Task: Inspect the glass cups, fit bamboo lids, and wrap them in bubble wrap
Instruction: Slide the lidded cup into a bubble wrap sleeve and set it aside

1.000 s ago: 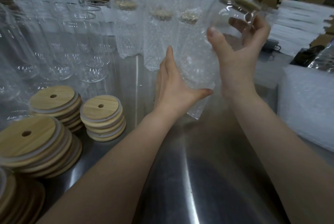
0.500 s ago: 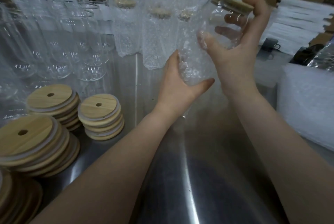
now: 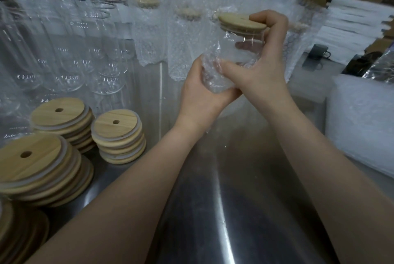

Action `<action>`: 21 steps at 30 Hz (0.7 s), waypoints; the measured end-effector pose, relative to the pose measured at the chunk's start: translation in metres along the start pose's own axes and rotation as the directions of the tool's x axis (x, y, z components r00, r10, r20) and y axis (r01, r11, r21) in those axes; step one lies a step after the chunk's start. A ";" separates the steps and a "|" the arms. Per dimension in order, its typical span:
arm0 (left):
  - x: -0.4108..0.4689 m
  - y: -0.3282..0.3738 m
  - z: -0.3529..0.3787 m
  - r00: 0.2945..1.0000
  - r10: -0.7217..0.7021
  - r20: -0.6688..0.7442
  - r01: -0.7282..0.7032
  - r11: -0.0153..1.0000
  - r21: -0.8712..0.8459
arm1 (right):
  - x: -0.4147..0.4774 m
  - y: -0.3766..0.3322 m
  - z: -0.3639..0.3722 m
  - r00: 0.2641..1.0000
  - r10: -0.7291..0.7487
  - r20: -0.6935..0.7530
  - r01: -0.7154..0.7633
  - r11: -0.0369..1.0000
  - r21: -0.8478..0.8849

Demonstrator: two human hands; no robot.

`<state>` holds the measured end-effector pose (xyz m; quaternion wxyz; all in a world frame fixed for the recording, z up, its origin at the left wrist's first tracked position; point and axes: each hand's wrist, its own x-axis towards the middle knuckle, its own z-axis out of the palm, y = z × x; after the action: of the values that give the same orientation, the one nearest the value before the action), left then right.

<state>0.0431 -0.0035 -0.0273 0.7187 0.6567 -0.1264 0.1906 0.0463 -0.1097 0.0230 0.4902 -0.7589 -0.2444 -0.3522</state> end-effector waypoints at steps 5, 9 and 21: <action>0.003 0.001 -0.003 1.000 -0.004 0.007 0.004 1.000 -0.004 | 0.000 0.002 0.001 0.999 0.038 0.034 -0.037 0.999 -0.017; 0.004 0.002 -0.005 1.000 -0.015 0.003 0.015 1.000 -0.018 | 0.000 0.001 0.002 0.994 0.075 0.074 -0.074 0.997 -0.011; 0.010 0.001 -0.014 0.994 -0.052 0.096 0.066 0.987 -0.149 | 0.003 0.004 -0.002 0.980 0.186 0.064 -0.192 0.977 0.096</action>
<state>0.0505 0.0117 -0.0234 0.7653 0.6116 -0.1540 0.1285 0.0507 -0.1135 0.0236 0.5527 -0.7621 -0.2020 -0.2700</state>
